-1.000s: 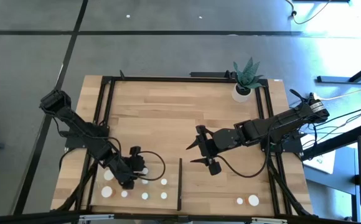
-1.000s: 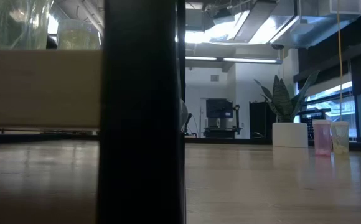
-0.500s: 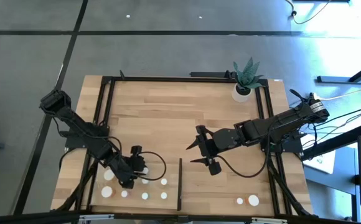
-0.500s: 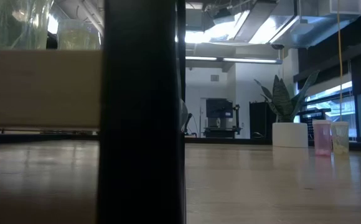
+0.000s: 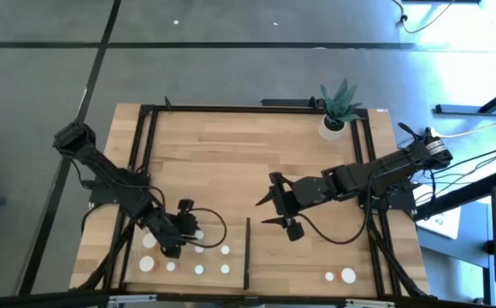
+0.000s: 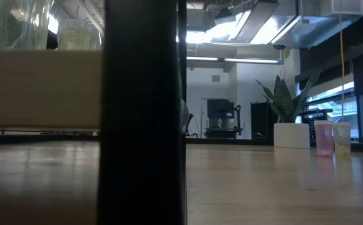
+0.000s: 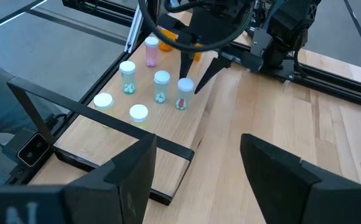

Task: Pick and place medicine bottles onto shelf by color
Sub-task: Put the blue pill bottle on the shelf aligned with the other blue pill bottle, then put the top pink pill bottle on the shelf aligned with the other pink pill bottle

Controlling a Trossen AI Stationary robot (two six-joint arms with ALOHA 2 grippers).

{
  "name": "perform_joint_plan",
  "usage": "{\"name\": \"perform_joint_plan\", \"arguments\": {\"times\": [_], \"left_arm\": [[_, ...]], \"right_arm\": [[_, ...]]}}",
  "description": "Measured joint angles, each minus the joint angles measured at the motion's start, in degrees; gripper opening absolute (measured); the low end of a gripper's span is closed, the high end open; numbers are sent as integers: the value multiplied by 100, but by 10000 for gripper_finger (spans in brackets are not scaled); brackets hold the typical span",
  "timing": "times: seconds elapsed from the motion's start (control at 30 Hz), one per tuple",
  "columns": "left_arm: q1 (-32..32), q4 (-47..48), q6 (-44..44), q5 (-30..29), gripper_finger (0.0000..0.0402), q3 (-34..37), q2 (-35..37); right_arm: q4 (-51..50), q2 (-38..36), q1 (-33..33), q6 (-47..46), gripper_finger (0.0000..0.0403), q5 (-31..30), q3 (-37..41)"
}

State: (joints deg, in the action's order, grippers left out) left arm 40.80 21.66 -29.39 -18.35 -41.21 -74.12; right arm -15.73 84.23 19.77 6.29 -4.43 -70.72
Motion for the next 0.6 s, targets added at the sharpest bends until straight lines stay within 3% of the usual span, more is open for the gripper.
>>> {"name": "perform_joint_plan", "arguments": {"times": [0.6], "left_arm": [[0,690,-352,2,137,0,26]], "right_arm": [[-404,-79,1,-118,235,-28,-2]]}}
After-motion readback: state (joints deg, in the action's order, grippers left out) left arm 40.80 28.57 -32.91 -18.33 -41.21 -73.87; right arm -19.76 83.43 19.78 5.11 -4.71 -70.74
